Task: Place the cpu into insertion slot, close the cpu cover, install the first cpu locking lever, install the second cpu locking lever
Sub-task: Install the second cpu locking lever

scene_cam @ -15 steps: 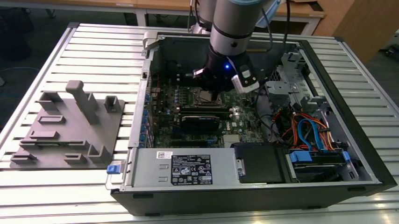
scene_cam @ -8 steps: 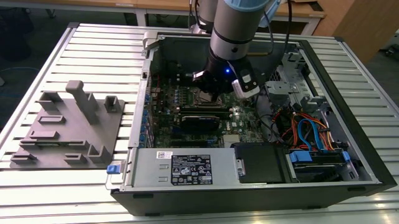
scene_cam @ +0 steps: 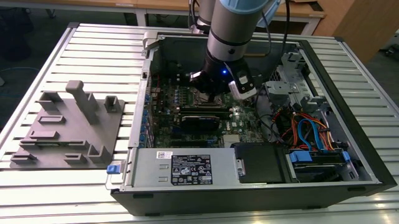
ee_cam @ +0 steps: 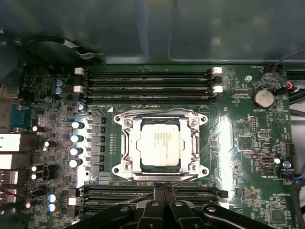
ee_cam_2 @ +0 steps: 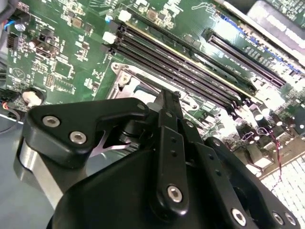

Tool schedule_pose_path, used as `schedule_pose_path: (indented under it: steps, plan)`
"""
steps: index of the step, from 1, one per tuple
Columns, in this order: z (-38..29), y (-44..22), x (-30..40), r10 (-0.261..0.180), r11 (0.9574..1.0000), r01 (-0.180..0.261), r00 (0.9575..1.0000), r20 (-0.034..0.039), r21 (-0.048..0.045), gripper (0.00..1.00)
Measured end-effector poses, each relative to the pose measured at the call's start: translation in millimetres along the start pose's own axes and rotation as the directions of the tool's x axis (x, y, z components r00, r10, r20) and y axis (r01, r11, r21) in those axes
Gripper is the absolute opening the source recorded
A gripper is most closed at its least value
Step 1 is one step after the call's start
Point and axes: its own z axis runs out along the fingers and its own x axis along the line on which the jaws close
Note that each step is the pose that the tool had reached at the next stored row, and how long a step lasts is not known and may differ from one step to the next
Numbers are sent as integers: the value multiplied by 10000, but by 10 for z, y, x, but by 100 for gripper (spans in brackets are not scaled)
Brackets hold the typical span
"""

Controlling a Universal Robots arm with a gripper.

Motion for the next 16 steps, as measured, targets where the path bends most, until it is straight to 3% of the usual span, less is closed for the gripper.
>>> schedule_pose_path:
  steps: [7,12,16]
  plan:
    - [12,-42,11,22,9999,-23,9999,-114,-147,10]
    - [40,-54,44,35,9998,-38,9998,-183,-175,10]
    - [70,-60,74,41,9998,-44,9998,-198,-194,10]
